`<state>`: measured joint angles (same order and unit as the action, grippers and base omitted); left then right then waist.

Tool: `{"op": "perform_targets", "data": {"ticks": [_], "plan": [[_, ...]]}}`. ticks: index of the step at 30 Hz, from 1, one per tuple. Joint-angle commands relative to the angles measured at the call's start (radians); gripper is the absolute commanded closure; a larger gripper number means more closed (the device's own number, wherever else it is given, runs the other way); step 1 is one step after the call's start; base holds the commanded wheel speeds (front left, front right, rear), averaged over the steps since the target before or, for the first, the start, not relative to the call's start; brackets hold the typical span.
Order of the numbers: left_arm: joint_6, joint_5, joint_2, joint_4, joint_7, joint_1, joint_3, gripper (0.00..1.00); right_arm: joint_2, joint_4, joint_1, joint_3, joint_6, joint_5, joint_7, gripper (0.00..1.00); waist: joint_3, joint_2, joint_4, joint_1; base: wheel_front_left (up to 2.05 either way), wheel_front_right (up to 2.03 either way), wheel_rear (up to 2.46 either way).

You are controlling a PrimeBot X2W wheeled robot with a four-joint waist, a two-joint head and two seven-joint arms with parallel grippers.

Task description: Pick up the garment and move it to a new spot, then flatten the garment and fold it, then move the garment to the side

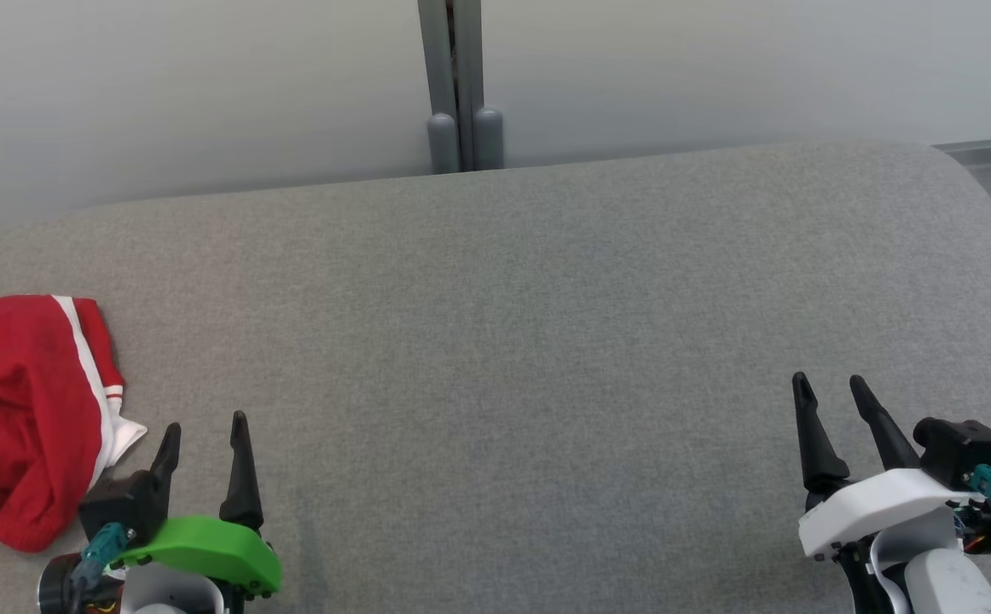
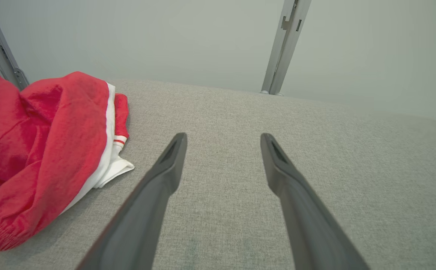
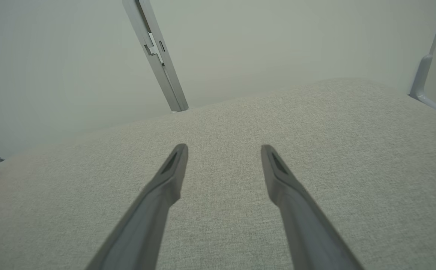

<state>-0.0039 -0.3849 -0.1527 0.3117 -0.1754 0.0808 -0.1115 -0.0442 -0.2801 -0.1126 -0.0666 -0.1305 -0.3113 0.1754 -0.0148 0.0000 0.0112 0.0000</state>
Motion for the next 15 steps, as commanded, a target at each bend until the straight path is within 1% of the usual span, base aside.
{"op": "perform_targets", "data": {"ticks": [1, 7, 15], "plan": [[0.002, 0.027, -0.01, -0.003, -0.009, -0.003, -0.003, 0.0, -0.006, 0.005, 0.002, -0.003, 0.0, 0.027, 0.009, 0.0, 0.001, 0.0, 0.0, 0.0, 0.0, 0.0, 0.0], [0.001, 0.078, -0.006, 0.01, -0.024, -0.007, -0.003, 0.0, -0.006, -0.007, 0.01, -0.014, 0.0, 0.083, 0.023, 0.0, 0.005, 0.0, 0.006, 0.0, 0.0, 0.0, 0.0], [-0.015, 0.141, 0.008, 0.034, -0.04, -0.023, -0.002, 0.0, -0.007, -0.028, 0.032, -0.019, 0.0, 0.143, 0.04, 0.0, 0.016, 0.0, 0.017, 0.0, 0.0, 0.0, 0.0]]}}
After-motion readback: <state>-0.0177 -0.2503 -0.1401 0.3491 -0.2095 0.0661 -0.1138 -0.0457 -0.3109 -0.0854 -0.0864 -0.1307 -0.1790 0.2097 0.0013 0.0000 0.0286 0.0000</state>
